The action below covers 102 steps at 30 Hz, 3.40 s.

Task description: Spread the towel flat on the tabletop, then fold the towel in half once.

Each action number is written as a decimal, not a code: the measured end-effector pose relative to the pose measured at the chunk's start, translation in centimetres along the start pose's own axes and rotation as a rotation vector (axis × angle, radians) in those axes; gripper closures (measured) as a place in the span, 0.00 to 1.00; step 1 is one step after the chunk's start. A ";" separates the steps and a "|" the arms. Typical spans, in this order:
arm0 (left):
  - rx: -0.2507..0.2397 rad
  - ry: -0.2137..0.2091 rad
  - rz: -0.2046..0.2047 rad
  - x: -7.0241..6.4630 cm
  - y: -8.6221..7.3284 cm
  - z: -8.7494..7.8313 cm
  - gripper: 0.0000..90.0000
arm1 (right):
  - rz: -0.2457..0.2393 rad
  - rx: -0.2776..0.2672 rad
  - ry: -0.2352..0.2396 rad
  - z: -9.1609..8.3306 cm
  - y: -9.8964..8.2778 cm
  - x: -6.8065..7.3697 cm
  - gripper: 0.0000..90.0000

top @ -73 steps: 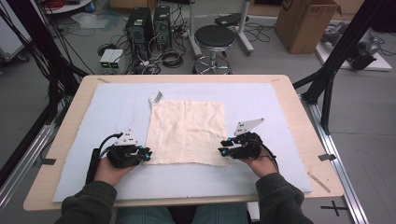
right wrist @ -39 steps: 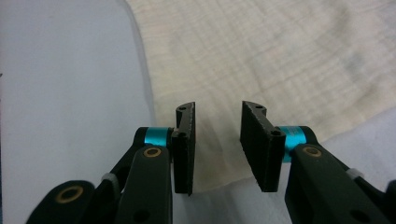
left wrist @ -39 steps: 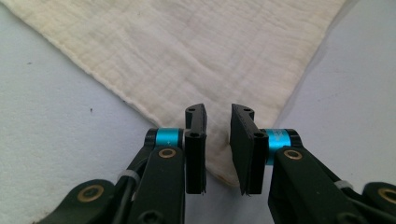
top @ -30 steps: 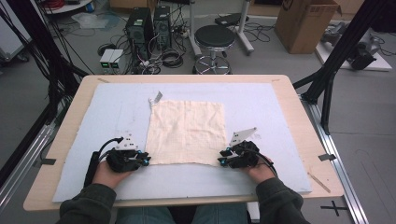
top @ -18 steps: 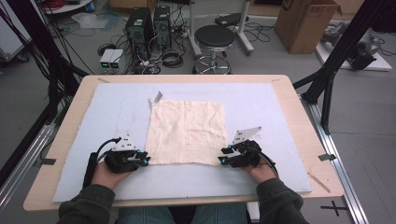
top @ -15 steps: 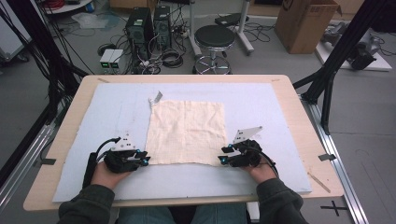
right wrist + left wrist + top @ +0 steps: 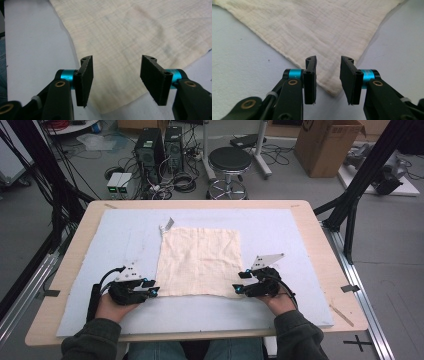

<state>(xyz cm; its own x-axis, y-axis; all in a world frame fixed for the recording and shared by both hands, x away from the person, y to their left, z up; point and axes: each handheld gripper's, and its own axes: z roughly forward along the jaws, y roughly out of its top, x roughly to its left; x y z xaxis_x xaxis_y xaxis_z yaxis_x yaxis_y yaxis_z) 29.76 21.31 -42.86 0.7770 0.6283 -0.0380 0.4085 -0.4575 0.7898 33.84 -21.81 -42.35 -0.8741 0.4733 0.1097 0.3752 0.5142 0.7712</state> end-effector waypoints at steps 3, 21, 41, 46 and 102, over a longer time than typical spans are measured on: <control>-0.009 0.001 -0.003 0.1 0.0 0.0 0.72 | 0.003 -0.004 -0.003 0.0 0.0 -0.1 0.44; -0.033 0.015 -0.023 0.4 0.1 -0.3 0.65 | 0.049 -0.031 -0.009 0.0 0.2 -0.3 0.29; -0.044 0.008 -0.033 0.7 0.8 -0.1 0.58 | 0.063 -0.058 -0.020 -0.2 1.1 -1.1 0.24; -0.052 0.004 -0.045 0.8 1.2 -0.2 0.56 | 0.068 -0.048 -0.016 -0.1 1.3 -1.4 0.23; -0.094 0.078 -0.108 10.6 13.6 0.1 0.52 | 0.099 0.018 -0.111 -0.9 13.5 -11.3 0.16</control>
<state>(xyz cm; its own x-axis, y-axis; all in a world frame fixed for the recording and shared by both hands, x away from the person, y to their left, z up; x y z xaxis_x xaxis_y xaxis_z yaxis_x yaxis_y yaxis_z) 43.59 21.71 -32.62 0.6897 0.7196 -0.0808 0.4380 -0.3257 0.8379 48.54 -20.88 -32.67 -0.7933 0.5981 0.1138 0.4643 0.4734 0.7486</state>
